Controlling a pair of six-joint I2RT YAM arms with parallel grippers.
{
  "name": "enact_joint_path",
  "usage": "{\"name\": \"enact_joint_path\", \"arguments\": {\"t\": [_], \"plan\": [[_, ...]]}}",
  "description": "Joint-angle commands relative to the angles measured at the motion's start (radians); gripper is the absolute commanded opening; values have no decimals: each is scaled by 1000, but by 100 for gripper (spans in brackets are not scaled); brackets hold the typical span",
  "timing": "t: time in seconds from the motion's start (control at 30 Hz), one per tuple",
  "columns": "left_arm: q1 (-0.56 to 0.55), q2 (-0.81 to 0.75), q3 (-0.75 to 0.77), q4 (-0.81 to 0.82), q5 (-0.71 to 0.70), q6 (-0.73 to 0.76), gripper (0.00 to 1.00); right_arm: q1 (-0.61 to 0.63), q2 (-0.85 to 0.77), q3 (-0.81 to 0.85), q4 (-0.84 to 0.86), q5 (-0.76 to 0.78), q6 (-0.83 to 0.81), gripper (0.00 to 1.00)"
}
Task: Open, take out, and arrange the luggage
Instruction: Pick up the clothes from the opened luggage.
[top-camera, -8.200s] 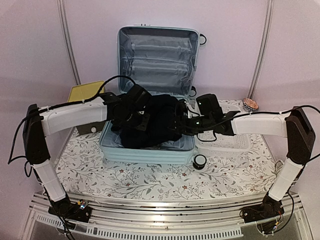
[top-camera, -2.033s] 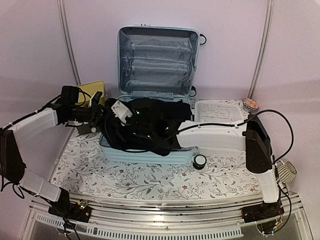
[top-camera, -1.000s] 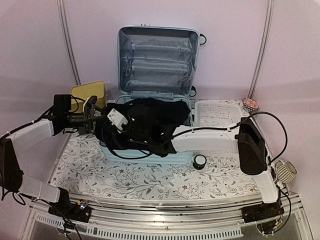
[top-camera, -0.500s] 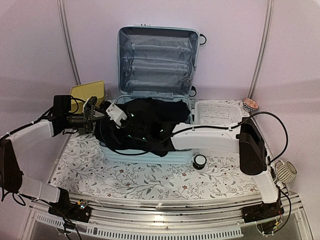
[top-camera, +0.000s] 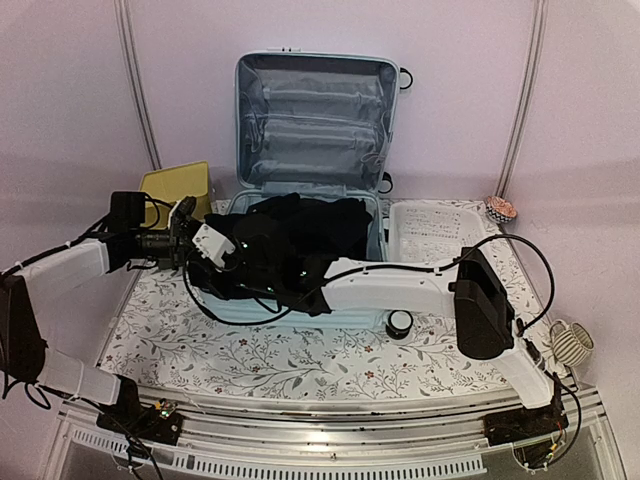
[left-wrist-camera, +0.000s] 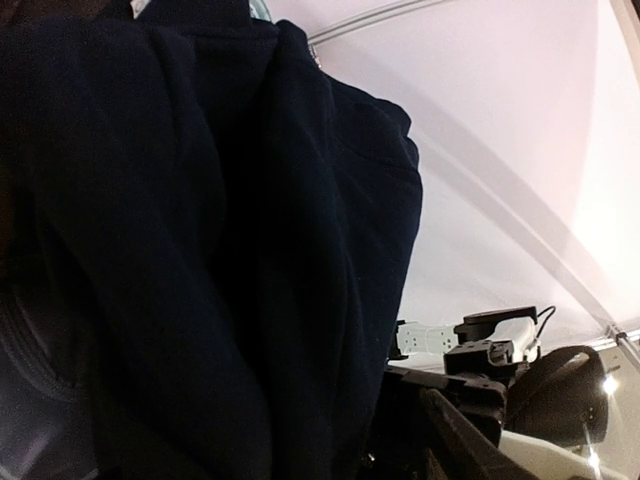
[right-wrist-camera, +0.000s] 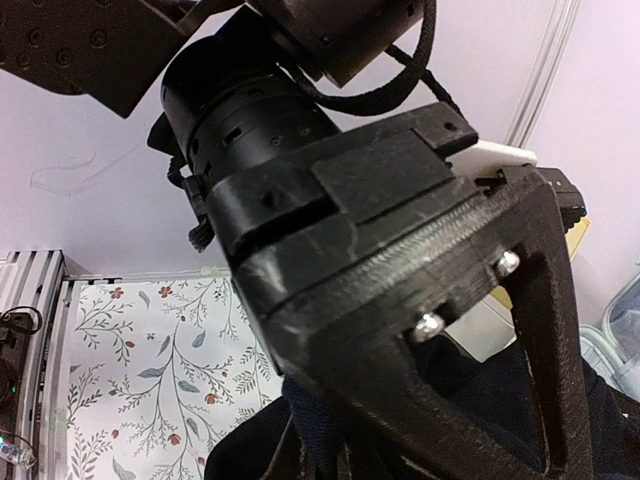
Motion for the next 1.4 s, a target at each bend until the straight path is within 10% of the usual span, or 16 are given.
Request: {"name": "enact_joint_path", "arguments": {"t": [0.0,0.3,0.6,0.93,1.37], "plan": [[-19,10,6,2,28,5,59,21,44,25,12,-23,10,5],[-17,28,54,-87,-24,77,0,22,-70,-60,-19,-79,32,28],[5,49,116,-78,0,56,0,40,-449,-510,-28,-100,182,56],[-15,6,130,429,-65,-483,0,38,-783,-915,-146,251,471,95],[-236,40,251,632,-369,-754,0,50,-594,-713,-237,605,540,99]]}}
